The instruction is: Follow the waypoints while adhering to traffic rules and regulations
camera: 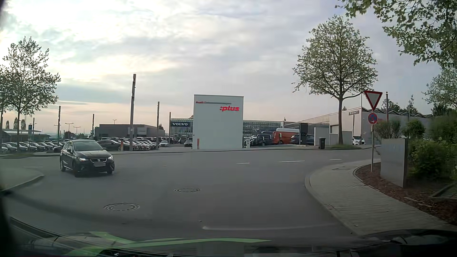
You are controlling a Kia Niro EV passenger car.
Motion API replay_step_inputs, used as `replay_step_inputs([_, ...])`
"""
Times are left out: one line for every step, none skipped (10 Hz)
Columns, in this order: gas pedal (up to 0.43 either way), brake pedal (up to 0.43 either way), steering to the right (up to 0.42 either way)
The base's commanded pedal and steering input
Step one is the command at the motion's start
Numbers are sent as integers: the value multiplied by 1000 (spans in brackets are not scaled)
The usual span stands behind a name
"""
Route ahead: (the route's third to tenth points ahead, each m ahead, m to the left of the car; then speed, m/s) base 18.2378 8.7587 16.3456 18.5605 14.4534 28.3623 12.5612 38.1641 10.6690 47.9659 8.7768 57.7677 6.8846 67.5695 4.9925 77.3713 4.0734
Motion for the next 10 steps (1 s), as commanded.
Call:
replay_step_inputs([0,128,-26])
replay_step_inputs([0,128,-27])
replay_step_inputs([0,128,-29])
replay_step_inputs([0,134,-30])
replay_step_inputs([0,140,-31])
replay_step_inputs([0,146,-33])
replay_step_inputs([0,152,-37])
replay_step_inputs([0,152,-39])
replay_step_inputs([0,159,-41])
replay_step_inputs([0,171,-44])
